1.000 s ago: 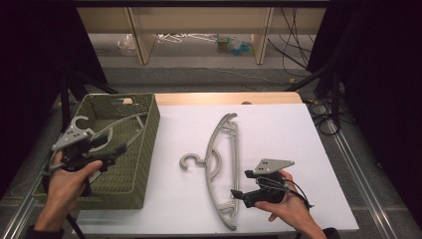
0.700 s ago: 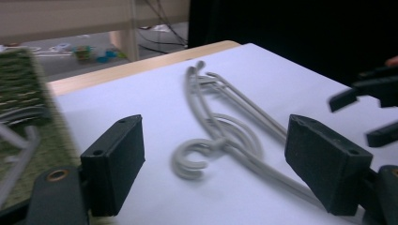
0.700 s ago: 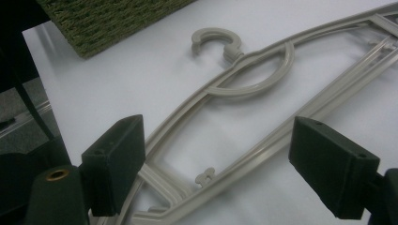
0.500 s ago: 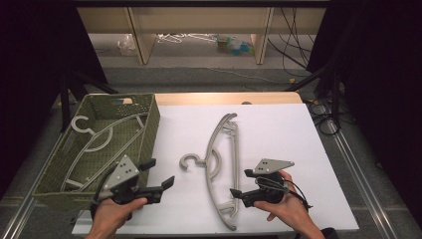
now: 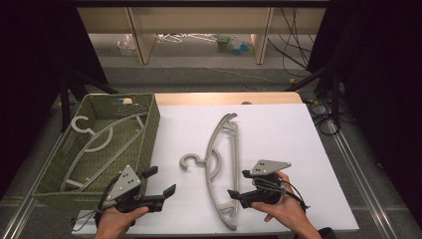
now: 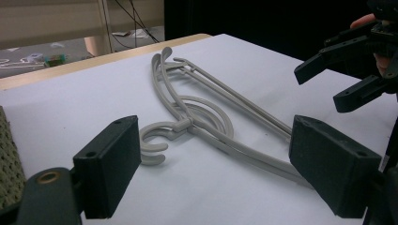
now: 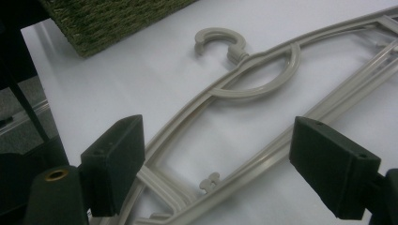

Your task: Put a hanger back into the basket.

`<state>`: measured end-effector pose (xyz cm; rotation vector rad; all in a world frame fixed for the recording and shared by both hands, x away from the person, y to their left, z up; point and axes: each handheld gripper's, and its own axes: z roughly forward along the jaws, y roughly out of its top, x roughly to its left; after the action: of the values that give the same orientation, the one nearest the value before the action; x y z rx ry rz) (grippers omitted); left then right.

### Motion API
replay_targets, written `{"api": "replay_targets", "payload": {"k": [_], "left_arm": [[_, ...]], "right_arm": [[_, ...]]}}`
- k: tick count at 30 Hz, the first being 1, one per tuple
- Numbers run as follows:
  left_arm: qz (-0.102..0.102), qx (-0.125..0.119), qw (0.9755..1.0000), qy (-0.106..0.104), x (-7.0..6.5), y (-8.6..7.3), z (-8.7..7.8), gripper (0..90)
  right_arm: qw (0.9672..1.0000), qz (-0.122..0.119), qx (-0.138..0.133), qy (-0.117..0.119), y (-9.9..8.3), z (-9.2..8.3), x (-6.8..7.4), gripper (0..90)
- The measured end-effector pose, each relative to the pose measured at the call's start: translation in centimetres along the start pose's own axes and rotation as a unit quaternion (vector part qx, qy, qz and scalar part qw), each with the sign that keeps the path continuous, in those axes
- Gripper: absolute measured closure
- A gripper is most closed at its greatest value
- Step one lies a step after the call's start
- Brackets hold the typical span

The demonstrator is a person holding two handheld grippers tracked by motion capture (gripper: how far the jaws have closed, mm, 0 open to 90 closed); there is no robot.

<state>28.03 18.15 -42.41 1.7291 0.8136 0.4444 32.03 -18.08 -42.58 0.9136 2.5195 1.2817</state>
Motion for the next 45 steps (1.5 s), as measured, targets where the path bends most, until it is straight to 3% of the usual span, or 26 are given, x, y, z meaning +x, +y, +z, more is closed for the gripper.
{"api": "replay_targets", "payload": {"k": [1,5,8,11,16,17,20,27,29,34,36,37,39,42,45], "left_arm": [[0.010,0.001,0.9999,-0.003,0.0,0.0,0.0,16.8],[0.005,0.000,1.0000,-0.001,-0.3,-0.3,-0.1,16.7],[0.018,-0.001,0.9998,-0.004,-0.1,-0.5,-0.1,16.6],[0.003,0.001,1.0000,0.006,0.0,-0.7,-0.2,16.6],[0.013,0.002,0.9999,0.001,0.1,-0.7,-0.2,16.6],[0.013,0.002,0.9999,0.000,0.1,-0.7,-0.1,16.7],[0.002,0.005,1.0000,0.002,0.0,-0.8,0.0,16.7],[0.001,0.001,1.0000,0.004,0.0,-0.8,-0.1,16.7],[0.013,-0.001,0.9999,0.001,0.1,-0.6,-0.2,16.7],[0.007,0.000,1.0000,-0.001,0.0,-0.7,-0.1,16.7],[0.015,0.004,0.9999,-0.004,0.1,-0.7,0.0,16.7],[0.003,0.004,1.0000,-0.001,0.0,-0.8,0.0,16.7],[0.000,-0.002,1.0000,-0.005,0.1,-0.7,0.0,16.7],[0.014,0.007,0.9999,-0.003,0.1,-0.7,0.0,16.7],[0.013,-0.001,0.9999,-0.010,0.1,-0.7,0.0,16.8]], "right_arm": [[1.0000,-0.001,0.001,-0.002,0.0,0.1,0.1,19.6],[0.9999,-0.008,0.007,-0.004,0.4,1.0,0.5,19.7],[0.9997,-0.011,0.021,-0.005,0.8,2.0,0.6,19.8],[0.9995,-0.013,0.026,-0.007,1.4,3.0,0.6,19.9],[0.9989,-0.010,0.042,-0.017,2.0,5.1,0.7,20.1],[0.9983,-0.021,0.051,-0.018,2.1,5.4,0.6,20.2],[0.9976,-0.026,0.059,-0.025,2.6,6.6,0.6,20.5],[0.9954,-0.031,0.087,-0.026,3.5,9.0,1.0,20.4],[0.9945,-0.034,0.096,-0.027,3.6,9.4,1.0,20.5],[0.9924,-0.033,0.115,-0.028,3.6,10.3,1.0,21.2],[0.9916,-0.029,0.124,-0.025,3.6,10.5,0.8,21.3],[0.9910,-0.028,0.128,-0.028,3.6,10.6,0.8,21.7],[0.9902,-0.030,0.133,-0.030,3.7,11.0,0.7,21.1],[0.9884,-0.026,0.144,-0.042,4.0,11.2,0.8,23.6],[0.9863,-0.020,0.159,-0.037,4.3,11.0,1.1,31.7]]}}
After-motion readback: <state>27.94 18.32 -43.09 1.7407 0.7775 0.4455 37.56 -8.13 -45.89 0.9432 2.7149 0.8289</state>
